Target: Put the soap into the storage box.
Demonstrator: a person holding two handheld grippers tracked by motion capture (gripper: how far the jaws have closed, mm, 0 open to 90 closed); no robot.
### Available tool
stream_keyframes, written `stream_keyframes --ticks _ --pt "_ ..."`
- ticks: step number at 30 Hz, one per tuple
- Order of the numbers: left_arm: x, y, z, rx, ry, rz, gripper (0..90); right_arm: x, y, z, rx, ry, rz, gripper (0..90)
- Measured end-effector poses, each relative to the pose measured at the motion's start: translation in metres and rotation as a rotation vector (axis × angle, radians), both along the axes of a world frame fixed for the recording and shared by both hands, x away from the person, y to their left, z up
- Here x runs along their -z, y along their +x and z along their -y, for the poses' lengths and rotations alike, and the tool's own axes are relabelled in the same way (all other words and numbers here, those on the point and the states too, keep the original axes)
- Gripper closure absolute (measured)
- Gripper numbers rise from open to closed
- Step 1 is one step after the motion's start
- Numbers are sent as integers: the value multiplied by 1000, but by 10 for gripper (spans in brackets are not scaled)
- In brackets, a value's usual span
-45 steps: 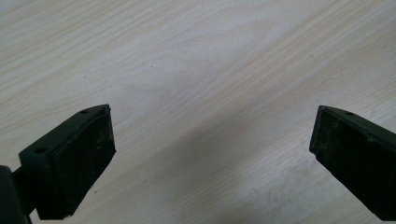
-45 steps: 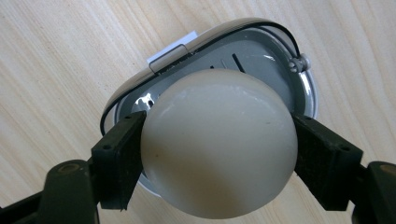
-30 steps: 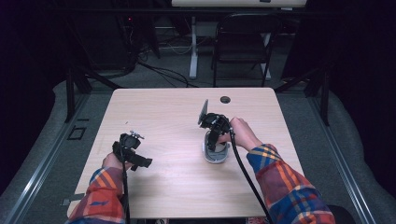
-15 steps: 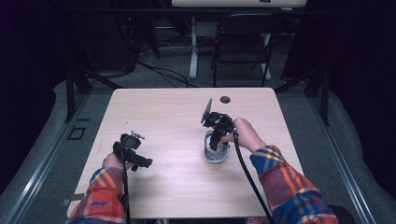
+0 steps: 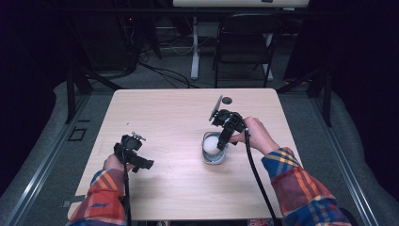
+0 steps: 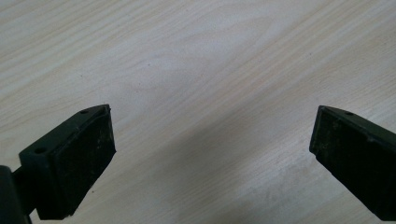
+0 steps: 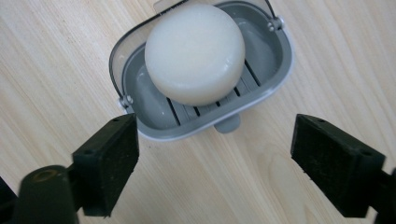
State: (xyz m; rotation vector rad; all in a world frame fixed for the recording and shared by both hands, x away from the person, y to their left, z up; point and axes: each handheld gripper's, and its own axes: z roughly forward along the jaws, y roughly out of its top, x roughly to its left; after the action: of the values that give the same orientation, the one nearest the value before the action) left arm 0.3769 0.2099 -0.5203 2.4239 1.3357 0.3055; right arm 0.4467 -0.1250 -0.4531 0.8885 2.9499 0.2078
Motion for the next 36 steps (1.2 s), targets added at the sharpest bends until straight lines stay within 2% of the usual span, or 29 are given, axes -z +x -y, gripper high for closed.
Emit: stream_keyframes --ticks 6,7,12,15,16,17,18,21,26,27,32,36 --pt "0 0 0 -2 -1 1 2 -10 -6 13 7 13 22 138" --pt "0 0 0 -3 -1 1 2 -13 -9 20 10 17 29 138" --pt "0 0 0 -2 1 0 2 -16 -14 32 28 27 47 123" --pt "0 0 0 -6 -1 2 2 -16 -18 43 40 21 55 88" --pt "0 0 1 -6 0 2 2 -16 -20 52 46 14 60 69" --pt "0 0 1 -5 1 1 2 -16 -20 52 46 14 60 69" --pt "0 0 1 -5 1 1 2 -14 -21 55 54 21 59 62" --pt "0 0 1 -7 2 2 2 -9 -25 69 72 0 60 42" --pt "0 0 1 -7 2 1 2 -4 -30 80 93 -3 65 33" --pt "0 0 1 -7 3 1 2 -2 -32 85 88 -21 65 31" --pt "0 0 1 -7 3 1 2 5 -39 99 119 -8 64 28" --pt "0 -1 1 -9 3 2 2 8 -44 110 126 -26 65 28"
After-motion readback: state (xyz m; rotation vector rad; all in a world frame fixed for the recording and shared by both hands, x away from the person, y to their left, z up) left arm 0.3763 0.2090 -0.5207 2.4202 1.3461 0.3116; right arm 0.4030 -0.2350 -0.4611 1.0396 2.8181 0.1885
